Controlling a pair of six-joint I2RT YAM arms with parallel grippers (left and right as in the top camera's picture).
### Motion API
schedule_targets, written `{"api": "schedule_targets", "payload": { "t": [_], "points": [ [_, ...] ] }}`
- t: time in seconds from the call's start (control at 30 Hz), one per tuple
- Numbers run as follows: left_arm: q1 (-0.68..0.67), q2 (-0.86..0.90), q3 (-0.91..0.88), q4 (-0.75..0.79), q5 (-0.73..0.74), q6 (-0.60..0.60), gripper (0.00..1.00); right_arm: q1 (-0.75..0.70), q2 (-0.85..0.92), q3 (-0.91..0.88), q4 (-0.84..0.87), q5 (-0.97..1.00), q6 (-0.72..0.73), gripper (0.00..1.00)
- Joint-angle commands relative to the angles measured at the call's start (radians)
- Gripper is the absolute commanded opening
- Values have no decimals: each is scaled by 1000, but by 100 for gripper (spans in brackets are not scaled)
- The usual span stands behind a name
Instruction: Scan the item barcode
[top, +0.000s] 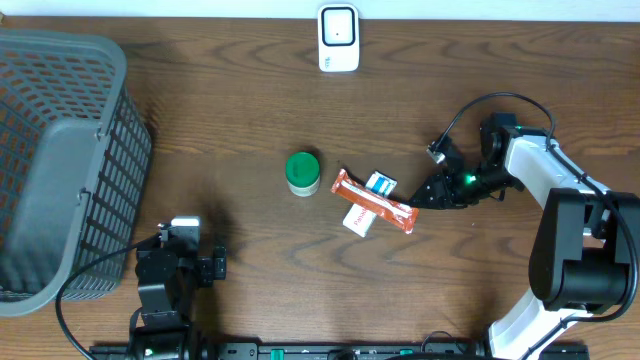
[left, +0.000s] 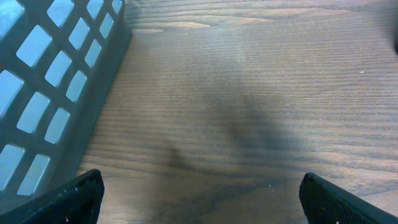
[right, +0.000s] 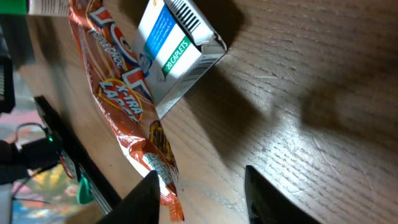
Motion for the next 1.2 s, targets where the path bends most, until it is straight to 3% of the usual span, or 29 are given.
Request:
{"api": "schedule_targets", "payload": {
  "t": [0.0, 0.17, 0.33, 0.4, 0.67, 0.83, 1.17],
  "points": [
    [-2, -3, -13, -25, -13, 2, 100, 6, -23, 12, 5, -4, -81, 43],
    [-2, -3, -13, -25, -13, 2, 100, 6, -23, 84, -7, -65, -142, 51],
    [-2, -3, -13, -25, -13, 2, 100, 13, -23, 163, -54, -150, -211, 77],
    [-2, -3, -13, -25, -13, 2, 100, 32, -23, 169, -71, -167, -258, 79],
    [-2, -3, -13, -25, -13, 2, 100, 193, -22, 167, -61, -48, -290, 75],
    [-2, -3, -13, -25, -13, 2, 100, 275, -22, 167, 3, 102, -208, 74],
    [-2, -3, -13, -25, -13, 2, 100, 322, -20, 165, 22, 177, -193, 64]
  ]
}}
